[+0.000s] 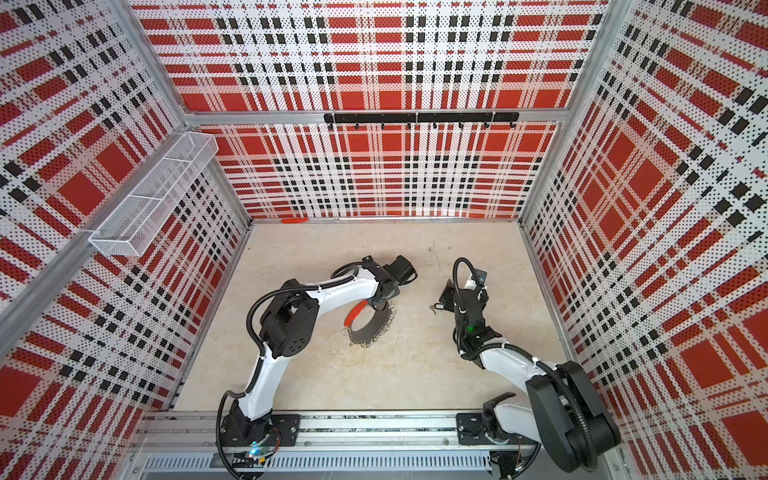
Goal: Put the keys on the keyring
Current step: 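Lower the left gripper onto the keyring's metal rim and close it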
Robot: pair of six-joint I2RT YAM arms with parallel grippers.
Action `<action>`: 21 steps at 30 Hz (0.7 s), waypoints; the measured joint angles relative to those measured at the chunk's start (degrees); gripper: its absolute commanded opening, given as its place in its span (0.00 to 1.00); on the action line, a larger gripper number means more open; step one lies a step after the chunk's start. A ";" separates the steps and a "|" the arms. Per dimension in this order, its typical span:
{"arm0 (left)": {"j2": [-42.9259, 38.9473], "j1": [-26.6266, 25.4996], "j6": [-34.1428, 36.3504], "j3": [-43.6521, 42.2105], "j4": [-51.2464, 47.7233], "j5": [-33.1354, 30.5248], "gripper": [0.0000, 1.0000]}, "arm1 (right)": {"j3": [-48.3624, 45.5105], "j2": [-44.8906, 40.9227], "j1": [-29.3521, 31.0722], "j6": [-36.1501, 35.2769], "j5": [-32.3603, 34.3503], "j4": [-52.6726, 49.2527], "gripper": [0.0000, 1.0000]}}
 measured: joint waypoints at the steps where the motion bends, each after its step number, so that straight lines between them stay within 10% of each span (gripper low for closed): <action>1: 0.35 -0.26 -0.15 0.44 -0.28 -0.04 0.53 | 0.00 0.00 0.00 -0.02 0.02 0.00 0.85; 21: 2.16 -0.81 -1.66 0.66 -3.37 -1.73 0.43 | 0.00 -1.55 0.61 -0.46 1.09 -0.02 0.85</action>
